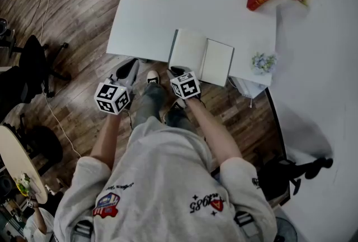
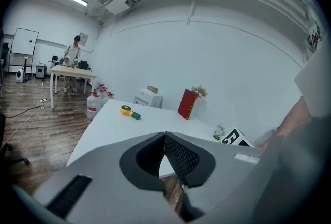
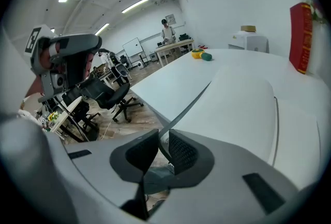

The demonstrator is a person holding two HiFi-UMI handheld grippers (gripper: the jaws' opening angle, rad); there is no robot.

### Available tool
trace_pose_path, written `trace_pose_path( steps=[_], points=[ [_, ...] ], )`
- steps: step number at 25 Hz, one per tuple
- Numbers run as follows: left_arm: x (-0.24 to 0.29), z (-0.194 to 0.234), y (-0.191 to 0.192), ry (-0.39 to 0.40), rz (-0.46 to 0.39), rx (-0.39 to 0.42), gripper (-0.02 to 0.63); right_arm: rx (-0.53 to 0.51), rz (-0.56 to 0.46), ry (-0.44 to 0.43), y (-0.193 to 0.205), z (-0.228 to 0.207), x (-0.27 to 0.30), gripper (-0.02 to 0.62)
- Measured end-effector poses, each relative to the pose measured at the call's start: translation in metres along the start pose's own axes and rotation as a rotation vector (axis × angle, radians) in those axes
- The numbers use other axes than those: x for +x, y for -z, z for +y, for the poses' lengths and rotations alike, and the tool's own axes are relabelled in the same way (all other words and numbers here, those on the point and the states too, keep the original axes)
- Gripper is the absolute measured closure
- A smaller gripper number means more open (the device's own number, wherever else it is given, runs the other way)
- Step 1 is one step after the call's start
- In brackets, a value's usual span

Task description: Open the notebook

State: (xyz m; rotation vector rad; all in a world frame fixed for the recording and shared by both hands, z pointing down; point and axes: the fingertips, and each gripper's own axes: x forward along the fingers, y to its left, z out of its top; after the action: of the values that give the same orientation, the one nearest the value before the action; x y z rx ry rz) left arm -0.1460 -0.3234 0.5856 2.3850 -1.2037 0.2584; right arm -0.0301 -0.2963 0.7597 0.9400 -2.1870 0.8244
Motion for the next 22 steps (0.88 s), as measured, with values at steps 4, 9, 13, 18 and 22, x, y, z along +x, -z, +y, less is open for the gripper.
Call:
trace_pose_path(
  steps=[4, 9, 13, 18, 22],
  points=[
    [0.001, -0.005, -0.001, 0.004, -0.004, -0.001, 0.601, 0.02, 0.001, -0.044, -0.001, 0.01, 0.001, 0.512],
    [-0.003, -0.012, -0.004, 0.012, -0.014, 0.012, 0.601, 0.038, -0.057, -0.036, -0.004, 0.01, -0.016, 0.518],
    [0.001, -0.023, -0.009, 0.023, -0.021, 0.022, 0.601, 0.039, -0.142, 0.042, -0.011, -0.012, -0.044, 0.572],
    [0.009, -0.046, -0.017, 0.056, -0.036, 0.046, 0.601, 0.062, -0.226, 0.148, -0.015, -0.045, -0.085, 0.591],
    [0.015, -0.07, -0.023, 0.088, -0.047, 0.069, 0.601, 0.083, -0.284, 0.213, -0.013, -0.065, -0.119, 0.591]
  ],
)
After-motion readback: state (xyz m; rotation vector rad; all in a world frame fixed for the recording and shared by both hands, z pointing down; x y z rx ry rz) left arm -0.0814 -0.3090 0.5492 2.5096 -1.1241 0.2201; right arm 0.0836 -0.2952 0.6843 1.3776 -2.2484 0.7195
